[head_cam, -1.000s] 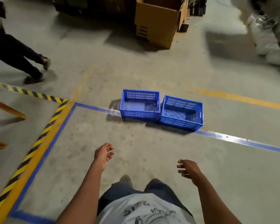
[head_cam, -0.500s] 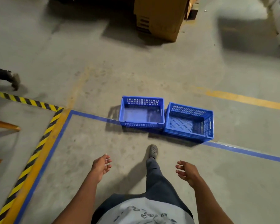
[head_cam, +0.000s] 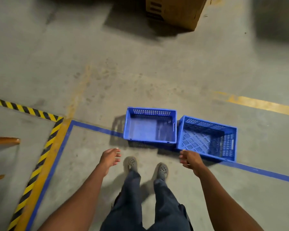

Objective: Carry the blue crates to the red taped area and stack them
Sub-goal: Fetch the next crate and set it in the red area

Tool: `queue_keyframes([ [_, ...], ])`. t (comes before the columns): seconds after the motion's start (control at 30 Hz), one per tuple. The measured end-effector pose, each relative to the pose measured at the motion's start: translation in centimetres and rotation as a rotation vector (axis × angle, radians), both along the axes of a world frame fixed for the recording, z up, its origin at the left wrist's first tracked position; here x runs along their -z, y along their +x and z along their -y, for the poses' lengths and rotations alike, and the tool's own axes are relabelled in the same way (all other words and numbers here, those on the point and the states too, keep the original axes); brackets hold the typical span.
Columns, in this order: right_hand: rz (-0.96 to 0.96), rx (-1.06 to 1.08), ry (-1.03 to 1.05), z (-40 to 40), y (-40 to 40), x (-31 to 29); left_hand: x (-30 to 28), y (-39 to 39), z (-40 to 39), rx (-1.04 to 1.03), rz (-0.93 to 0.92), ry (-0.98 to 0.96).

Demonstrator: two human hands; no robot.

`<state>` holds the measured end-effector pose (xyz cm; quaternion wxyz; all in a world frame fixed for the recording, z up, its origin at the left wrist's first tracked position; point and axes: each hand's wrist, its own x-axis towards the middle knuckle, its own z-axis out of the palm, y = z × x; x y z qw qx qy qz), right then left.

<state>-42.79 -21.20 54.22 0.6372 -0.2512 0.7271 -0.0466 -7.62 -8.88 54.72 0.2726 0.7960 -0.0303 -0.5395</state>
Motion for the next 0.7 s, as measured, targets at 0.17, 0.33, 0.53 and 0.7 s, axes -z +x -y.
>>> queue_keyframes([
  [0.17, -0.043, 0.048, 0.029, 6.8, 2.0, 9.9, 10.3, 3.1, 8.4, 0.081, -0.009, 0.011],
  [0.33, -0.110, 0.016, 0.040, 12.3, 2.7, 23.4, 22.8, 5.3, 13.9, 0.217, 0.002, 0.084],
  [0.53, -0.217, -0.111, -0.003, 16.3, 2.2, 38.7, 37.8, 7.4, 18.5, 0.393, 0.027, 0.146],
  [0.7, -0.300, -0.181, -0.066, 19.3, 1.6, 48.6, 47.2, 8.6, 21.5, 0.436, 0.152, 0.122],
])
